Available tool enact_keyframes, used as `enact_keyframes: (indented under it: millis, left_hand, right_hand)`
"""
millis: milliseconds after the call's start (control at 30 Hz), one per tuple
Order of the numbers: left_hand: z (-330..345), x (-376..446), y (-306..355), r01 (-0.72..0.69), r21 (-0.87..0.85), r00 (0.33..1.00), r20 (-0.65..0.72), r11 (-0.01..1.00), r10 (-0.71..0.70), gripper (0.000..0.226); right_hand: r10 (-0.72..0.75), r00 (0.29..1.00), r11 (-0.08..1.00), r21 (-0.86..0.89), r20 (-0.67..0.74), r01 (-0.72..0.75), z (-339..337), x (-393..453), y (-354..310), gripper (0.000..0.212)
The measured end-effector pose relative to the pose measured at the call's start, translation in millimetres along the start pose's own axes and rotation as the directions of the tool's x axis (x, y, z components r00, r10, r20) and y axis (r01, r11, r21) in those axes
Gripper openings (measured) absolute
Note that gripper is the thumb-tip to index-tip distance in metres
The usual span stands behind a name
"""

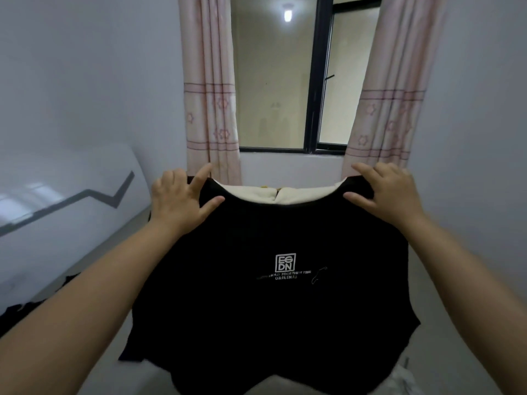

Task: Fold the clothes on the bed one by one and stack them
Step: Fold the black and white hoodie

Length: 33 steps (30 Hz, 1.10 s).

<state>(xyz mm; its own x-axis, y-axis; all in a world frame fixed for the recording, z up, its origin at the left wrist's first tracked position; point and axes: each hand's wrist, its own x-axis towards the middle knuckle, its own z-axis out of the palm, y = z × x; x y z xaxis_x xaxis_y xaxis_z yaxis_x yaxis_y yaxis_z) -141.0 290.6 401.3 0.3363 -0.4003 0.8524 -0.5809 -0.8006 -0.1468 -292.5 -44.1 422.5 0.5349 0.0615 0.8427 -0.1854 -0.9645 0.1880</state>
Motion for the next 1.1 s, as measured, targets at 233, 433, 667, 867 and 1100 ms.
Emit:
enact_keyframes:
  millis: [233, 433, 667, 867, 1100]
  left_hand:
    - [11.6, -30.6, 0.6, 0.036, 0.114, 0.946, 0.317, 0.993, -0.071, 0.067]
    - [100.6, -55.0, 1.7, 0.057, 0.164, 0.848, 0.513, 0.985, -0.135, 0.07]
    - [293.2, -81.6, 12.6, 0.129, 0.109, 0.739, 0.653, 0.986, -0.169, 0.071]
    - [409.3, -190.1, 47.6, 0.169, 0.042, 0.525, 0.842, 0.985, -0.126, 0.073]
    - [497.1, -255.2, 86.4, 0.385, 0.222, 0.186, 0.932, 0.896, -0.311, 0.081]
  right_hand:
    - [-0.109, 0.991, 0.992, -0.049, 0.084, 0.113, 23.1, -21.6, -11.1, 0.085]
    - [-0.118, 0.964, 0.993, 0.007, 0.239, 0.12, 136.7, -59.3, -9.2, 0.087]
    - [-0.018, 0.885, 0.998, 0.066, 0.466, -0.015, 326.9, -90.3, 7.1, 0.062]
    - [0.028, 0.422, 0.989, 0.035, 0.906, -0.141, 437.4, -188.1, -15.8, 0.057]
    - [0.119, 0.039, 0.894, -0.09, 0.992, -0.438, 521.5, -268.9, -46.2, 0.078]
